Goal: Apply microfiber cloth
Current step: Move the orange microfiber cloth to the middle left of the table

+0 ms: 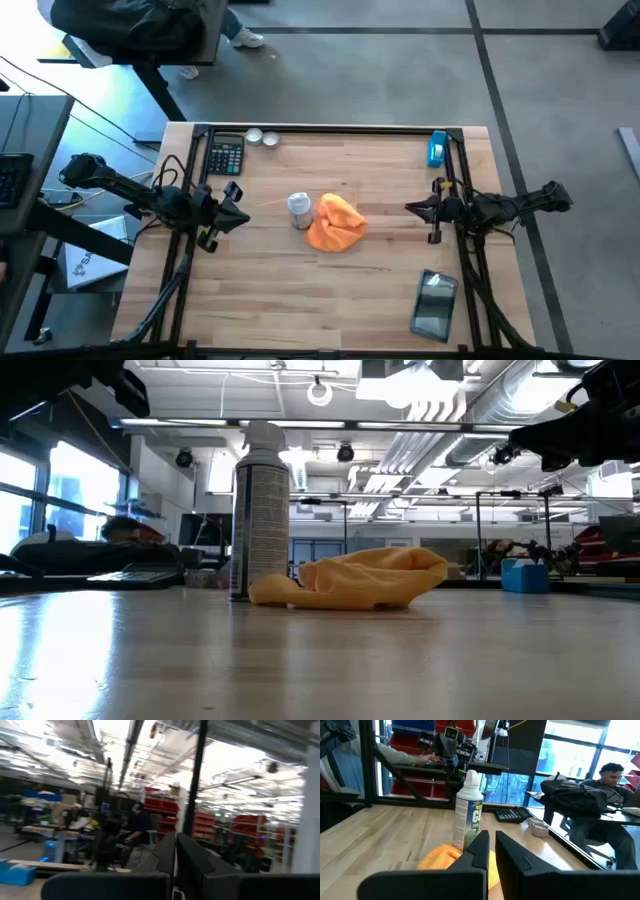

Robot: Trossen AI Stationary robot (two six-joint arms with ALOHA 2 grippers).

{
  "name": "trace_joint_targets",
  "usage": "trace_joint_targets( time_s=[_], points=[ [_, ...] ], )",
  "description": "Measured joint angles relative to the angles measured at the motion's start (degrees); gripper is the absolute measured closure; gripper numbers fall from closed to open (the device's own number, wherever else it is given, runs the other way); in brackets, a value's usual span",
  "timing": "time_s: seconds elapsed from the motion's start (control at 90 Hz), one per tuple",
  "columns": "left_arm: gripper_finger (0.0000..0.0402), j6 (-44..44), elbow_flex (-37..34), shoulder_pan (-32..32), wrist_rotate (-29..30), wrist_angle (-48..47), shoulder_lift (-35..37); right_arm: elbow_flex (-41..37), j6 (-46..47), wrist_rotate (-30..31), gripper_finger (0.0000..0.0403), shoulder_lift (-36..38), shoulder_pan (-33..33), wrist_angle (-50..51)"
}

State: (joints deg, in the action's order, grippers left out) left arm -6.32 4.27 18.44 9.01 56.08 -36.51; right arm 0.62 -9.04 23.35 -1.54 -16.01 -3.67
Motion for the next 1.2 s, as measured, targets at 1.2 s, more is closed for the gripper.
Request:
trace_joint_targets(
  time_s=[1.2],
  points=[
    [0.0401, 8.5, 28.0, 0.0, 12.9, -17.8, -23.6, 0.0, 0.0, -0.3, 0.0402, 0.0, 0.0, 0.0]
  ],
)
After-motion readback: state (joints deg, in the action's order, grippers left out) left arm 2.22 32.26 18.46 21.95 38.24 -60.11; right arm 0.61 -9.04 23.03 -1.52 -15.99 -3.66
